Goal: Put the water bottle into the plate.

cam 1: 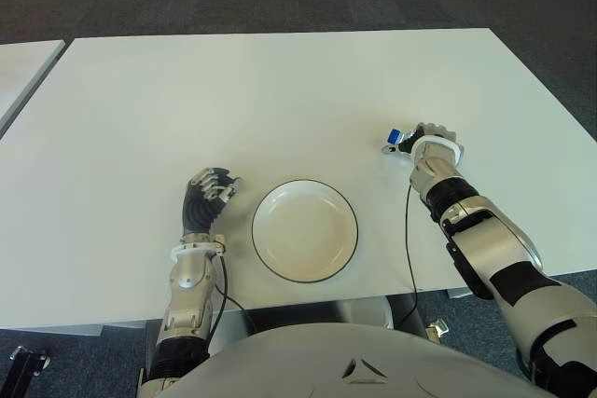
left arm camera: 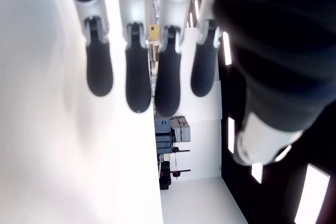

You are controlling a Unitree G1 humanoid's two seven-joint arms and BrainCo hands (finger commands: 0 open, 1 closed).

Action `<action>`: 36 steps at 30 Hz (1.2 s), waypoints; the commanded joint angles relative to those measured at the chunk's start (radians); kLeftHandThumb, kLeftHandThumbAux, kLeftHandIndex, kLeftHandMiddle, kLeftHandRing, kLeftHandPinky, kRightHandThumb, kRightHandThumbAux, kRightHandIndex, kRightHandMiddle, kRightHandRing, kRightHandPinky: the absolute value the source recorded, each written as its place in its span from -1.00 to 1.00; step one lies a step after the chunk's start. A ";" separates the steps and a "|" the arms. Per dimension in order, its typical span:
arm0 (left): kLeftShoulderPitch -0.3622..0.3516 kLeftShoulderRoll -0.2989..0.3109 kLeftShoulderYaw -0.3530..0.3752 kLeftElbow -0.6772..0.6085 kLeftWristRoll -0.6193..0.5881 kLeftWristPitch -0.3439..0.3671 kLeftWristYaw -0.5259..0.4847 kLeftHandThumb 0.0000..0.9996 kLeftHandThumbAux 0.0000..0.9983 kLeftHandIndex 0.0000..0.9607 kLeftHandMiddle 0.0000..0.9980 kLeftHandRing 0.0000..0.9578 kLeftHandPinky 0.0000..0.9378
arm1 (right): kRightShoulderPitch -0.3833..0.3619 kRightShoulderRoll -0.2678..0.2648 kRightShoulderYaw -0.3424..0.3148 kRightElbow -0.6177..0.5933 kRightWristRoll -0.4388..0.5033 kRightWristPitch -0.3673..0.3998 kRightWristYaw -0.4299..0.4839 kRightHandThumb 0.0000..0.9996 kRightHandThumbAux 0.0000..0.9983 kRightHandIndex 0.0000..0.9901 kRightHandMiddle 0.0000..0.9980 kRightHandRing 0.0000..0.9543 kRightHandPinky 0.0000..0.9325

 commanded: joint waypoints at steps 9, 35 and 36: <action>0.004 -0.016 0.013 0.000 0.000 0.012 0.015 0.41 0.42 -0.10 0.04 0.07 0.07 | 0.148 0.049 -0.040 0.061 0.073 0.007 0.020 0.37 0.32 -0.11 -0.53 -0.64 -0.48; 0.000 -0.022 0.030 -0.011 -0.004 0.013 0.009 0.41 0.42 -0.10 0.04 0.06 0.06 | 0.221 0.075 -0.181 -0.018 0.126 -0.093 -0.354 0.44 0.41 -0.12 0.20 0.31 0.48; 0.000 -0.022 0.030 -0.010 -0.004 0.012 0.008 0.41 0.42 -0.10 0.04 0.06 0.06 | 0.222 0.076 -0.184 -0.018 0.126 -0.096 -0.360 0.44 0.41 -0.12 0.25 0.38 0.55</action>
